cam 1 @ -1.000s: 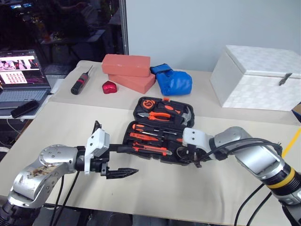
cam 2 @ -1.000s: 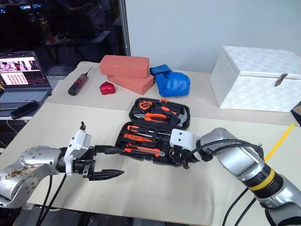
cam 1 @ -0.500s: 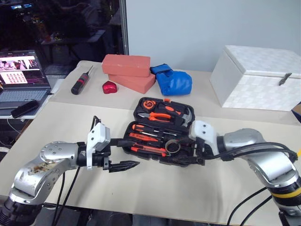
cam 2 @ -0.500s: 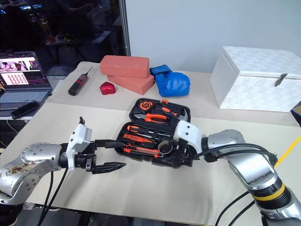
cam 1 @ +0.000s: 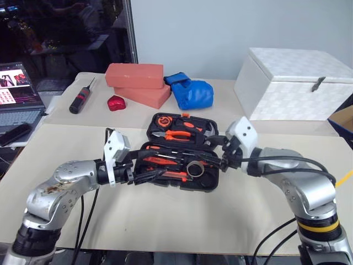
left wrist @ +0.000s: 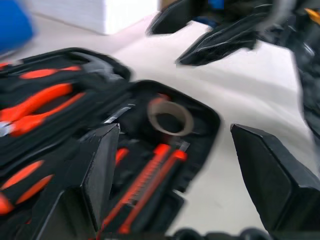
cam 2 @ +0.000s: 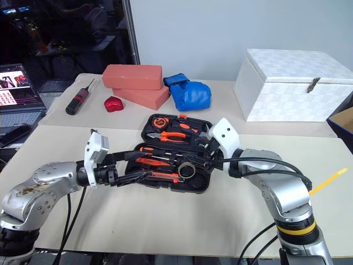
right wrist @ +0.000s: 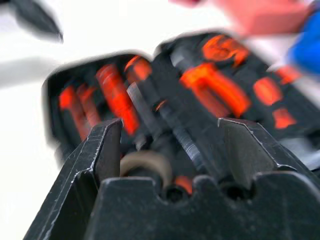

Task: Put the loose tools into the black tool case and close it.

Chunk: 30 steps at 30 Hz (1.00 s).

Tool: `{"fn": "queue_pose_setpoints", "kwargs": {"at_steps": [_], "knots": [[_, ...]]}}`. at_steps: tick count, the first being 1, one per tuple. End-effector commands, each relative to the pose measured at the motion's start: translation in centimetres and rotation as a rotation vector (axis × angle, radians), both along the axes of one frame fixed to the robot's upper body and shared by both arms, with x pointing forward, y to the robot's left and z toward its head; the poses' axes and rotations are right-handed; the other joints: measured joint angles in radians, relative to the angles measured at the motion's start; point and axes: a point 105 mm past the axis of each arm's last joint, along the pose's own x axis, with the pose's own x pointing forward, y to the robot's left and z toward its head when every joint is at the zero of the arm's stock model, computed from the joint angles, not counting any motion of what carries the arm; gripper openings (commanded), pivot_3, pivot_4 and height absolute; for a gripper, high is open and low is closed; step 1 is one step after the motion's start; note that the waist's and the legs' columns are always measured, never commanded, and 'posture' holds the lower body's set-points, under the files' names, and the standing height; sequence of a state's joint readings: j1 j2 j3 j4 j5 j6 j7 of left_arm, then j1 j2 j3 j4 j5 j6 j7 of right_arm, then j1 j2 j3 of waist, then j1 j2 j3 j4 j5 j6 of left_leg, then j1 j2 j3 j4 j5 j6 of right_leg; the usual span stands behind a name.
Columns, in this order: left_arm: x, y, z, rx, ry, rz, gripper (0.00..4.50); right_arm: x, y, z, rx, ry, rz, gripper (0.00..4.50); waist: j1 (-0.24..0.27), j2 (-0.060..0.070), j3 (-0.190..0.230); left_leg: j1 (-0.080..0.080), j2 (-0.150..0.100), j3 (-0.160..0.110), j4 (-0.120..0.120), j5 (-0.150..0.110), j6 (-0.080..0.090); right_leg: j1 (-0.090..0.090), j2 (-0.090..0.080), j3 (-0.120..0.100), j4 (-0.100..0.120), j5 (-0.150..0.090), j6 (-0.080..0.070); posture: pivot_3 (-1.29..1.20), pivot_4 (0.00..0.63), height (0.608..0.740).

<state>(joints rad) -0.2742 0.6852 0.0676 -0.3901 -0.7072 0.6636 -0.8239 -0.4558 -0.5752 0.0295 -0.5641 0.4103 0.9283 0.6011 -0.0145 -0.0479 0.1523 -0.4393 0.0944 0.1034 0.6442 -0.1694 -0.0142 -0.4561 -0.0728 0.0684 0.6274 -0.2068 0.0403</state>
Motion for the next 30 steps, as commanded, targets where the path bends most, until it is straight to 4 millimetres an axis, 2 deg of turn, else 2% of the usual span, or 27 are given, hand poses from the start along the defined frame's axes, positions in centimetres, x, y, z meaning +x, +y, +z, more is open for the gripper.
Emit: {"fn": "queue_pose_setpoints", "kwargs": {"at_steps": [1,3,6,7,10,15,20,22,23,25,28,30], "knots": [[1.0,-0.1,1.1,-0.015,-0.040,0.038,3.80,-1.4,0.5,-1.4,-0.110,0.009,0.046,3.53,0.004,0.000,0.000,0.000,-0.001,0.000,0.000,0.000,0.000,0.000,-0.001,0.000,0.000,0.000,0.000,0.00,0.150,0.740],[1.1,0.1,1.0,-0.009,-0.041,0.037,3.80,-1.3,1.2,-2.3,-0.161,0.019,0.063,3.53,0.001,0.000,0.000,0.000,-0.001,0.000,0.000,0.000,0.000,0.000,-0.001,0.000,0.000,0.000,-0.001,0.00,0.150,0.740],[0.9,0.3,0.9,0.011,-0.042,0.018,3.80,-1.5,1.9,-2.7,-0.204,0.067,0.144,2.81,-0.010,-0.001,0.000,0.000,-0.002,0.000,0.000,0.000,0.000,0.000,-0.002,0.000,0.000,0.001,-0.001,0.00,0.150,0.740],[0.7,0.3,0.9,0.017,-0.040,0.006,3.80,-2.0,2.0,-3.1,-0.239,0.091,0.196,2.45,-0.011,-0.001,0.000,0.000,-0.002,0.000,0.000,0.000,0.000,0.000,-0.001,0.000,0.000,0.000,-0.001,0.00,0.150,0.740],[-1.3,0.0,0.2,0.069,-0.002,-0.115,3.80,-2.7,2.2,-4.2,-0.363,0.106,0.310,1.45,-0.009,-0.001,0.000,0.000,-0.002,-0.001,0.000,0.000,0.000,0.000,-0.001,0.000,0.000,0.000,-0.001,0.00,0.150,0.740],[-3.1,0.3,-0.4,0.147,0.018,-0.208,3.80,-1.5,2.3,-5.3,-0.470,0.081,0.358,1.45,-0.009,-0.001,0.000,0.000,-0.002,-0.001,-0.001,0.000,0.000,0.000,-0.002,0.000,-0.001,-0.001,-0.001,0.00,0.150,0.740],[-3.6,0.7,-0.4,0.180,0.006,-0.213,3.80,-0.8,2.3,-6.2,-0.523,0.085,0.390,1.45,-0.004,-0.001,0.000,0.000,-0.002,-0.001,0.000,0.000,0.000,-0.001,-0.002,0.000,0.000,-0.001,-0.001,0.00,0.150,0.740],[-3.7,0.8,-0.4,0.184,0.002,-0.211,3.80,-0.6,2.2,-6.3,-0.539,0.082,0.394,0.94,-0.002,-0.001,0.000,0.000,-0.002,-0.001,0.000,0.000,0.000,-0.001,-0.002,0.000,0.000,-0.001,-0.001,0.00,0.150,0.740],[-3.8,0.8,-0.4,0.183,0.002,-0.211,3.80,-0.6,2.1,-6.3,-0.540,0.085,0.396,0.88,-0.002,-0.001,0.000,0.000,-0.002,-0.001,0.000,0.000,0.000,-0.001,-0.002,0.000,0.000,-0.001,-0.001,0.00,0.150,0.740],[-3.9,0.7,-0.4,0.181,0.002,-0.212,3.80,-0.7,2.0,-6.2,-0.540,0.089,0.403,0.16,0.000,-0.001,0.000,0.000,-0.002,-0.001,0.000,0.000,0.000,-0.001,-0.002,0.000,0.000,-0.001,-0.001,0.00,0.150,0.740],[-4.0,0.6,-0.5,0.177,0.002,-0.216,3.80,-1.1,1.6,-5.7,-0.531,0.099,0.404,0.06,0.000,-0.001,0.000,0.000,-0.002,-0.001,0.000,0.000,0.000,-0.001,-0.002,0.000,0.000,-0.001,-0.001,0.00,0.150,0.740],[-4.0,0.6,-0.7,0.174,0.004,-0.218,3.80,-2.1,1.0,-5.2,-0.518,0.131,0.403,0.06,0.001,-0.001,0.000,0.000,-0.002,-0.001,0.000,0.000,0.000,-0.001,-0.002,0.000,0.000,-0.001,-0.001,0.00,0.150,0.740]]}}
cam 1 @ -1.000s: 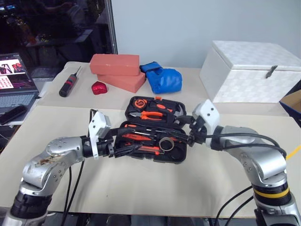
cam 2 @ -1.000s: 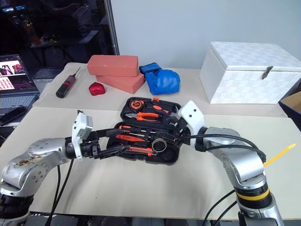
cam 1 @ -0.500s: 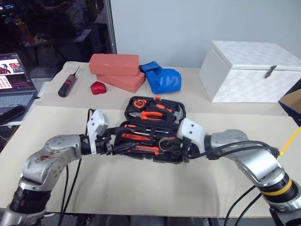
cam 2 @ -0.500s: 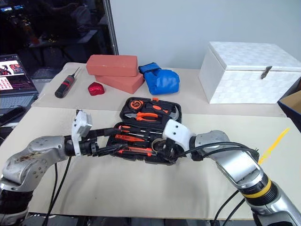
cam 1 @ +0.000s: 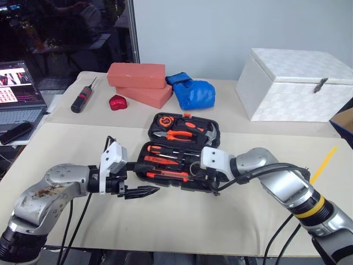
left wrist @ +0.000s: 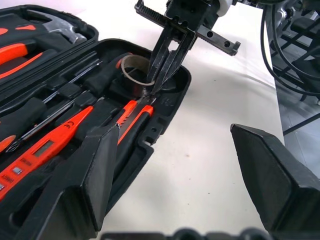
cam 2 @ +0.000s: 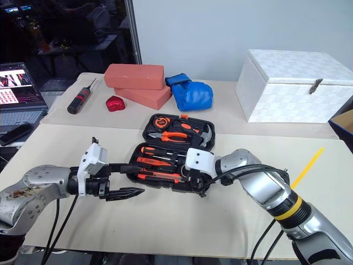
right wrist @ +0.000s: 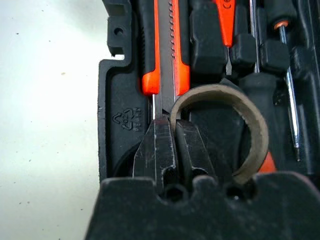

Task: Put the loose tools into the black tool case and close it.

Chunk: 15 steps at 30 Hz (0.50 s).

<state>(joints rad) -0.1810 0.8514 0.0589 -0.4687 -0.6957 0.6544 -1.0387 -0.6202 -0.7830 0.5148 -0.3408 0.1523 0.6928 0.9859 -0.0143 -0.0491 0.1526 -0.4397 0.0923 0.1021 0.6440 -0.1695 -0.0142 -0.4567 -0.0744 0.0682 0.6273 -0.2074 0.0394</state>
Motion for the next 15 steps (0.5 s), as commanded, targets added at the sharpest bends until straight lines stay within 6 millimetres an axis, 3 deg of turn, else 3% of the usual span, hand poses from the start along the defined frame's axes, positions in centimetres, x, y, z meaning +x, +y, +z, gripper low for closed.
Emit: {"fn": "queue_pose_setpoints", "kwargs": {"at_steps": [1,6,15], "knots": [[-0.2,-0.2,0.6,-0.005,-0.050,-0.020,3.80,-1.5,-1.2,2.1,0.020,0.011,-0.012,0.06,0.002,0.000,0.000,0.000,0.000,0.000,0.000,0.000,0.000,0.000,0.000,0.000,0.000,0.000,0.000,0.00,0.150,0.740],[-0.1,-0.4,0.4,-0.013,-0.047,-0.036,3.80,-2.7,-2.5,1.2,-0.028,0.075,-0.046,0.06,0.003,0.000,0.000,0.000,0.000,0.000,0.000,0.000,0.000,0.000,0.000,0.000,0.000,0.000,-0.001,0.00,0.150,0.740],[0.2,-0.4,0.2,-0.007,-0.056,-0.054,3.80,-1.5,-2.4,0.0,-0.030,0.078,-0.092,0.06,0.000,0.000,0.000,0.001,-0.001,0.000,0.000,0.000,0.000,0.000,-0.001,0.000,0.000,0.000,0.000,0.00,0.150,0.740]]}}
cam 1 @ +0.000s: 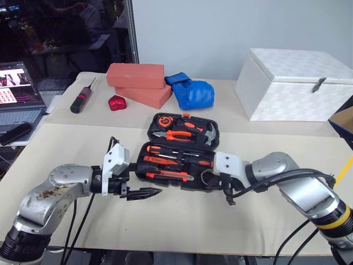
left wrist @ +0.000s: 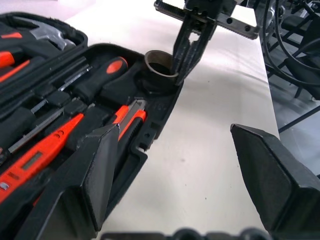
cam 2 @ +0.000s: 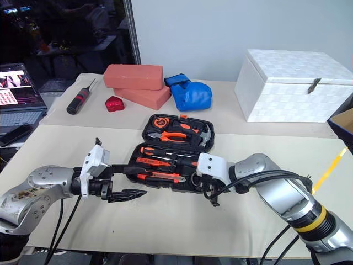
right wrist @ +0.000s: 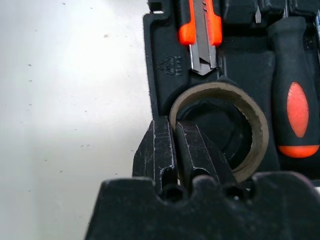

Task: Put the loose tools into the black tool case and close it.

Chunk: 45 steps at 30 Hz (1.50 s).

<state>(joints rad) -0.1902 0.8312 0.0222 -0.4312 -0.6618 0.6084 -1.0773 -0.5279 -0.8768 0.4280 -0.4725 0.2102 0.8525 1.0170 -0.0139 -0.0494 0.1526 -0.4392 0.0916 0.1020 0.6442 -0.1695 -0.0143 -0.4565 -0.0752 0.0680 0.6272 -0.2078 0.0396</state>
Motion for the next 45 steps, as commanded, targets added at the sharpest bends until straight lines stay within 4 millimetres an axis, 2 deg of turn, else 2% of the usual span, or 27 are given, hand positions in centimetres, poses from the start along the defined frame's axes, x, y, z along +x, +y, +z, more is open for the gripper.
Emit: {"fn": "queue_pose_setpoints", "kwargs": {"at_steps": [1,10,11,13,14,25,30,34,37,38,40,45], "knots": [[0.1,-0.1,0.9,-0.002,-0.057,-0.018,3.80,0.6,0.3,0.3,0.003,-0.030,-0.001,0.06,0.000,0.000,0.000,0.000,0.000,0.000,0.000,0.000,0.000,0.000,0.000,0.000,0.000,0.000,0.000,0.00,0.150,0.740],[-0.1,0.0,0.8,0.001,-0.059,-0.013,3.80,-0.1,0.2,-0.6,-0.034,0.032,0.047,0.06,0.000,0.000,0.000,0.000,0.000,0.000,0.000,0.000,0.000,0.000,0.000,0.000,0.000,0.000,0.000,0.00,0.150,0.740],[-0.1,0.0,0.8,0.000,-0.058,-0.011,3.80,-0.1,0.1,-0.6,-0.032,0.028,0.046,0.73,0.001,0.000,0.000,0.000,0.000,0.000,0.000,0.000,0.000,0.000,0.000,0.000,0.000,0.000,0.000,0.00,0.150,0.740],[-0.2,0.1,0.8,0.000,-0.056,-0.008,3.80,-0.1,0.1,-0.1,-0.016,0.015,0.042,1.14,0.004,0.000,0.000,0.000,0.000,0.000,0.000,0.000,0.000,0.000,0.000,0.000,0.000,0.000,0.000,0.00,0.150,0.740],[-0.2,0.1,0.8,0.000,-0.055,-0.006,3.80,-0.3,0.2,0.3,0.003,0.016,0.044,1.53,0.005,0.000,0.000,0.000,0.000,0.000,0.000,0.000,0.000,0.000,0.000,0.000,0.000,0.000,0.000,0.00,0.150,0.740],[0.7,0.4,0.8,-0.033,-0.061,0.048,3.80,-1.3,0.9,5.0,0.327,-0.043,-0.025,1.53,0.000,0.000,0.000,0.000,0.000,-0.001,0.001,0.000,0.000,0.000,0.000,0.000,0.001,0.000,0.001,0.00,0.150,0.739],[2.3,0.5,1.8,-0.112,-0.064,0.131,3.80,-0.3,1.2,7.5,0.503,-0.126,-0.149,1.53,0.001,-0.001,0.000,0.002,0.001,0.003,0.000,0.000,0.000,-0.002,0.000,0.002,0.002,0.003,-0.006,0.00,0.150,0.736],[6.9,1.1,3.7,-0.242,-0.059,0.391,3.80,4.2,-1.8,9.6,0.542,-0.352,-0.491,1.53,0.002,-0.001,0.000,0.001,-0.001,0.000,0.001,0.000,0.000,0.001,0.000,0.001,0.002,0.003,-0.003,0.00,0.150,0.736],[10.8,1.7,4.3,-0.225,-0.084,0.579,3.80,6.6,-3.4,9.0,0.544,-0.302,-0.706,1.53,0.003,-0.002,-0.001,0.001,-0.004,-0.005,0.002,0.002,0.000,0.002,0.000,0.001,0.002,0.004,0.000,0.00,0.150,0.736],[12.6,1.7,4.1,-0.185,-0.049,0.652,3.80,7.5,-4.6,8.3,0.500,-0.272,-0.804,1.53,0.002,-0.002,-0.001,0.000,-0.004,-0.005,0.002,0.002,0.000,0.003,0.000,0.001,0.002,0.004,0.000,0.00,0.150,0.736],[15.0,1.6,3.4,-0.137,0.044,0.736,3.80,8.7,-6.2,7.6,0.453,-0.245,-0.935,1.53,0.005,-0.002,-0.001,0.000,-0.006,-0.008,0.002,0.003,0.001,0.005,0.000,0.001,0.002,0.006,-0.002,0.00,0.150,0.736],[19.4,0.8,2.4,-0.071,0.155,0.798,3.80,10.5,-6.6,6.9,0.435,-0.184,-1.017,1.53,0.001,-0.002,-0.001,-0.003,-0.009,-0.012,0.000,0.004,0.002,0.004,0.000,0.001,0.000,0.009,0.007,0.00,0.150,0.736]]}}
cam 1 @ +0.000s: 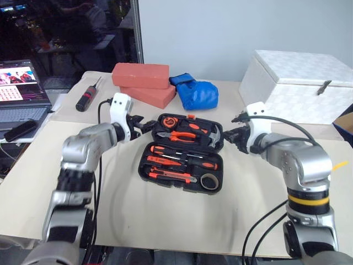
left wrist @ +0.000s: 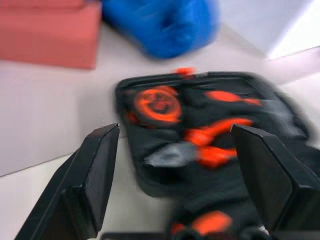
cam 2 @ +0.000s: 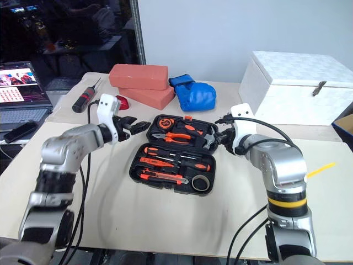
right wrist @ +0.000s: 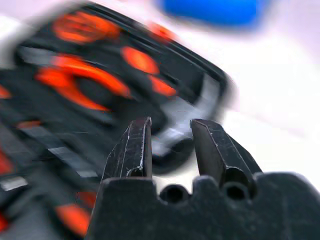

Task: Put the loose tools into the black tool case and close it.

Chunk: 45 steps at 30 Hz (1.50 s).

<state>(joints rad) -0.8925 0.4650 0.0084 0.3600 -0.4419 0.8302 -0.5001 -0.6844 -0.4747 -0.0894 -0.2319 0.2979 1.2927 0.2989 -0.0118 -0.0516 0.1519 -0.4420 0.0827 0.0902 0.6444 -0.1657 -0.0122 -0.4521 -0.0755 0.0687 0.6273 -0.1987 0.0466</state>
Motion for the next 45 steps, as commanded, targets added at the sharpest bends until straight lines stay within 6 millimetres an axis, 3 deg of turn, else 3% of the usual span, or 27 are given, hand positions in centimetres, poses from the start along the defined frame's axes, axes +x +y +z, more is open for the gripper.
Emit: {"fn": "queue_pose_setpoints", "kwargs": {"at_steps": [1,6,11,12,15,18,24,31,38,41,43,45], "knots": [[2.3,-0.1,-0.9,0.018,0.070,0.036,3.80,1.1,-0.3,0.9,-0.002,-0.011,-0.035,1.53,-0.005,0.000,0.000,-0.001,0.000,0.000,-0.001,0.000,0.000,-0.001,0.000,0.000,-0.001,0.000,0.000,0.00,0.150,0.736],[4.3,-1.0,-2.5,0.048,0.127,0.079,3.80,3.1,0.2,-0.2,0.034,0.071,-0.029,1.53,-0.014,0.000,0.000,-0.005,0.000,-0.003,-0.003,-0.001,0.001,-0.005,0.001,-0.001,-0.001,0.000,0.000,0.00,0.150,0.736],[4.4,-1.8,-2.8,0.016,0.147,0.060,2.05,4.3,1.1,-1.5,0.075,0.151,0.013,1.56,-0.020,0.000,0.001,-0.007,-0.001,-0.004,-0.003,-0.001,0.001,-0.005,0.000,-0.001,-0.001,0.000,0.001,0.00,0.150,0.736],[4.3,-1.9,-2.8,0.001,0.155,0.049,1.72,4.5,1.2,-1.9,0.085,0.169,0.024,1.03,-0.022,0.000,0.001,-0.006,-0.001,-0.004,-0.002,-0.001,0.001,-0.005,0.000,-0.002,0.000,0.001,0.001,0.00,0.150,0.736],[4.0,-2.2,-3.0,-0.035,0.184,0.021,0.70,4.7,1.3,-2.7,0.079,0.191,0.037,0.12,-0.025,0.000,0.001,-0.006,-0.001,-0.005,-0.001,0.000,0.000,-0.005,0.000,-0.002,0.001,0.001,0.001,0.00,0.150,0.736],[3.8,-2.2,-2.9,-0.095,0.202,0.004,0.02,4.7,1.4,-2.9,0.078,0.195,0.049,0.00,-0.026,0.000,0.000,-0.006,-0.001,-0.005,0.000,0.000,0.000,-0.004,0.000,-0.002,0.001,0.001,0.002,0.00,0.150,0.736],[3.0,-2.6,-1.8,-0.180,0.205,-0.100,0.02,4.0,2.3,-1.2,0.133,0.122,0.137,0.00,-0.030,0.000,0.001,-0.006,-0.001,-0.005,-0.001,0.000,0.000,-0.004,0.000,-0.002,0.001,0.001,0.002,0.00,0.150,0.736],[1.7,-2.8,-0.8,-0.188,0.075,-0.245,0.02,2.9,3.1,1.7,0.160,-0.103,0.249,0.00,-0.032,0.001,0.001,-0.014,-0.001,-0.006,-0.002,0.000,0.000,-0.009,0.000,-0.003,0.000,0.001,0.003,0.00,0.150,0.736],[0.7,-3.3,-0.5,-0.164,-0.014,-0.293,0.02,2.0,3.2,1.3,0.155,-0.117,0.269,0.00,-0.031,0.001,0.002,-0.014,-0.001,-0.007,0.000,0.000,0.000,-0.009,0.000,-0.003,0.001,0.001,0.003,0.00,0.150,0.736],[-0.4,-3.7,0.0,-0.115,-0.123,-0.339,0.02,1.1,3.3,1.5,0.124,-0.157,0.296,0.00,-0.030,0.001,0.002,-0.014,-0.001,-0.007,0.000,0.000,0.000,-0.009,0.000,-0.003,0.001,0.001,0.003,0.00,0.150,0.736],[-1.1,-3.9,0.3,-0.091,-0.215,-0.352,0.02,0.4,3.5,2.7,0.238,-0.253,0.320,0.00,-0.028,0.001,0.002,-0.014,-0.001,-0.007,0.000,0.000,0.000,-0.009,0.000,-0.003,0.000,0.001,0.003,0.00,0.150,0.736],[-1.9,-3.9,0.2,-0.053,-0.304,-0.371,0.02,-0.2,2.9,2.3,0.221,-0.267,0.302,0.00,-0.026,0.001,0.002,-0.014,-0.001,-0.007,-0.001,0.000,0.000,-0.009,0.000,-0.003,-0.001,0.001,0.003,0.00,0.150,0.736]]}}
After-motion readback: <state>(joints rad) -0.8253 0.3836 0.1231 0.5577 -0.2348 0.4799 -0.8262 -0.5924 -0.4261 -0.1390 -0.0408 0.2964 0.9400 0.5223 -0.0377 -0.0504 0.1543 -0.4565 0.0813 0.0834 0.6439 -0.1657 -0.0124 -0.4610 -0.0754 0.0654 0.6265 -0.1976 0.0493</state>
